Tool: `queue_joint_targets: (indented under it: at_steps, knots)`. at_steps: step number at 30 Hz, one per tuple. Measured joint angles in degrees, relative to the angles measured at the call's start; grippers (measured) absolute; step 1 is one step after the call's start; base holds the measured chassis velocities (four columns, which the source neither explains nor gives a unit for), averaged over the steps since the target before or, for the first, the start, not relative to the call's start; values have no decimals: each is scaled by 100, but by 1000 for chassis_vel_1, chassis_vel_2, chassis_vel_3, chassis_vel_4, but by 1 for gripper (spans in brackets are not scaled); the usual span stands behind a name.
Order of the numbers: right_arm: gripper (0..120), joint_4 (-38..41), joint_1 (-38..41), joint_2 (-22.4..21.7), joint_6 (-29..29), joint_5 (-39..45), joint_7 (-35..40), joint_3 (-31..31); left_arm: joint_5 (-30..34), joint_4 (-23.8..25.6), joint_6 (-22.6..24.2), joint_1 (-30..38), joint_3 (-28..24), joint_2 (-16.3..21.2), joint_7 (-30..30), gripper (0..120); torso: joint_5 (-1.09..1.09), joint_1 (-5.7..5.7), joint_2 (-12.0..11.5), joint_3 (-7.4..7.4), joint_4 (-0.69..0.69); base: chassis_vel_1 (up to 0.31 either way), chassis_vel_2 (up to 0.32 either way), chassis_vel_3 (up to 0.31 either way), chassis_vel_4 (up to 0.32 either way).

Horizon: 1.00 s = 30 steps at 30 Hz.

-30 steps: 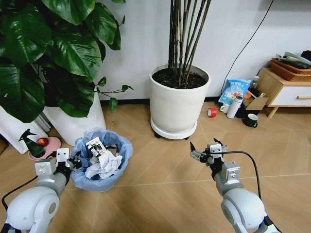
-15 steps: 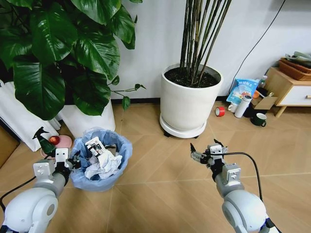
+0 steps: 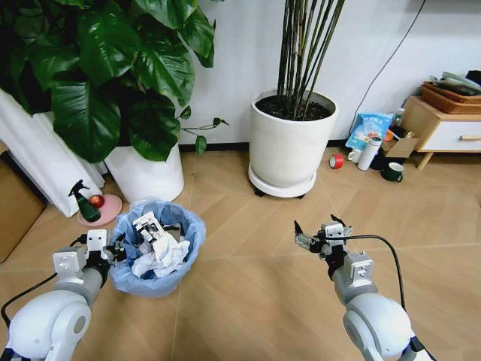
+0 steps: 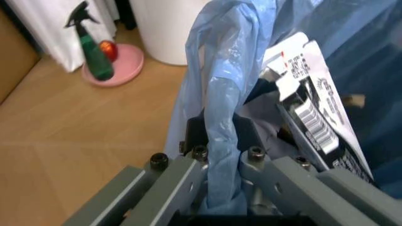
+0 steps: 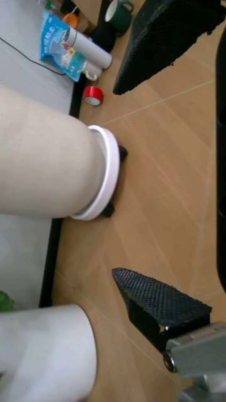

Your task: Pick up the trash bin and place the garbage on the floor into it.

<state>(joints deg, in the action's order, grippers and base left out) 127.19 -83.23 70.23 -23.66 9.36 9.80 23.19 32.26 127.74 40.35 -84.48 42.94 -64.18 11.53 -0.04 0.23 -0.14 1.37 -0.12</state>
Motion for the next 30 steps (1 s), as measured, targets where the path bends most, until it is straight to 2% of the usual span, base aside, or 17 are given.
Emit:
queue_joint_targets:
  at_steps: [4,5,8,11,14,15,16,17,18,20,22,24,25,30]
  knots:
    - [100,-5,-12,-2,7,1,0,-1,-18,3,-9,-18,-4,-39,1,0,-3,0,0,0,0,385,-304,-367,287]
    - [100,-11,-29,4,14,1,-1,-2,-25,4,-9,-23,-7,-50,1,0,4,0,0,0,-1,380,-320,-371,298]
    - [100,-25,-51,16,30,-2,-1,5,-38,4,-11,-28,-22,-77,2,0,-4,-1,0,-1,0,377,-326,-413,333]
    - [100,-27,-54,18,36,-3,-1,9,-50,5,-15,-26,-27,-89,1,0,4,-1,0,-1,-1,363,-325,-403,329]
    - [100,-41,-47,13,38,-3,-1,13,-61,-9,-16,-25,-43,-121,-2,0,-9,-1,0,-1,0,343,-302,-360,295]
    - [100,-48,-35,12,47,3,-1,11,-65,-9,-17,-23,-45,-127,-4,0,4,-1,1,-1,-1,339,-300,-317,308]
    - [100,-67,-26,11,62,19,-1,7,-73,-10,-20,-23,-45,-137,-3,0,6,-1,0,-1,-1,315,-295,-317,289]
    - [100,-92,-2,8,93,45,0,-4,-79,-14,-21,-26,-49,-161,-8,0,-7,-1,0,-1,-1,286,-283,-304,289]
    - [100,-92,-2,8,93,45,0,-4,-79,-14,-21,-26,-49,-161,-8,0,-7,-1,0,-1,-1,286,-283,-304,289]
    - [100,-122,24,-7,115,90,0,-19,-110,-13,-27,-44,-43,-204,-8,0,4,-1,0,-1,1,258,-237,-213,235]
    - [100,-126,29,-17,116,106,0,-23,-117,-11,-30,-52,-43,-216,-8,0,4,-1,0,-1,1,229,-212,-185,212]
    - [100,-126,32,-44,124,126,0,-31,-127,20,-40,-77,-41,-247,-15,0,-6,-2,1,-2,-1,114,-146,-152,144]
    - [100,-122,25,-53,124,140,1,-33,-144,59,-45,-97,-35,-273,-16,0,2,-1,1,-1,-1,73,-26,-50,77]
    - [100,-86,-9,-60,124,158,9,-32,-160,127,-51,-133,-32,-310,-16,0,-3,1,0,1,0,-2,-1,21,2]
